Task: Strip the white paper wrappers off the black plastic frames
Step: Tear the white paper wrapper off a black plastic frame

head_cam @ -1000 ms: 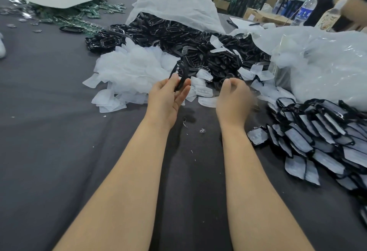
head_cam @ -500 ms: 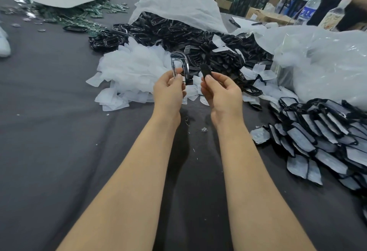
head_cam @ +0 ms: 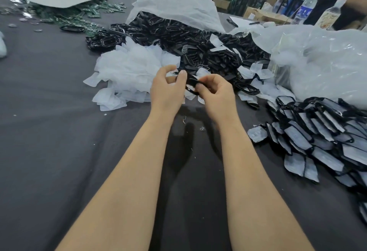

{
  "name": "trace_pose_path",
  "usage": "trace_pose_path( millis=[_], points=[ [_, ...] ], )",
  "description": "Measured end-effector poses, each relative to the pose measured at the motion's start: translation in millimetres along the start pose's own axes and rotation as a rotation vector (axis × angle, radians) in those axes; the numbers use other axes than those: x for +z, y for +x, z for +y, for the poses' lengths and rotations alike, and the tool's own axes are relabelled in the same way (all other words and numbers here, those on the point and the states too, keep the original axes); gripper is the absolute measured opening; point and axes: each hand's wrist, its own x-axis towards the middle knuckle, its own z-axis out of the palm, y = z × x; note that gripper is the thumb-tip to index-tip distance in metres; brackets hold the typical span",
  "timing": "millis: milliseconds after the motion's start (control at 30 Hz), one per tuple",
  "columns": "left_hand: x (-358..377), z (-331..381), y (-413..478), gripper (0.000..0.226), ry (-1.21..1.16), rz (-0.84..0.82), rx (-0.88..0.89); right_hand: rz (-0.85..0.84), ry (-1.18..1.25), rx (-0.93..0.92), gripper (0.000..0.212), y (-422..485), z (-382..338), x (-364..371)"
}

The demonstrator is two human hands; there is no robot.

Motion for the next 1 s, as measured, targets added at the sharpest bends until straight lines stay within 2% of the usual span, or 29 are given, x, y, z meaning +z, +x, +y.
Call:
trace_pose_path(
  millis=[100,267,333,433,700,800,867,933,1000],
  points=[
    [-1,-4,0,0.014,0.007,-0.034,-0.043,-0.038,-0.064,-0.008,0.020,-1,2,3],
    [0,-4,0,0.012,-0.210,0.037,-0.116,0.210,-0.023,-0.006,0.012,0,2,-1],
    [-1,-4,-2,0.011,-0.239,0.033,-0.102,0.161,0.015,-0.008,0.011,-1,-1,-2],
    [-1,-1,-7,0.011,-0.234,0.000,-0.080,0.060,-0.055,-0.051,0.009,-4,-4,2],
    [-2,2,-11,0.011,-0.202,-0.147,-0.010,0.161,-0.148,-0.076,0.007,-6,-4,3],
    [-1,2,-11,0.013,-0.188,-0.150,0.021,0.198,-0.031,0.027,0.013,-4,-1,4],
    [0,2,-11,0.014,-0.203,-0.139,0.030,0.188,0.198,0.175,0.015,-3,-2,4],
    [1,2,-11,0.015,-0.204,-0.124,0.031,0.134,0.389,0.279,0.007,-1,-3,3],
    [1,1,-10,0.015,-0.141,-0.108,0.051,0.122,0.364,0.280,0.009,-1,-2,3]
  ],
)
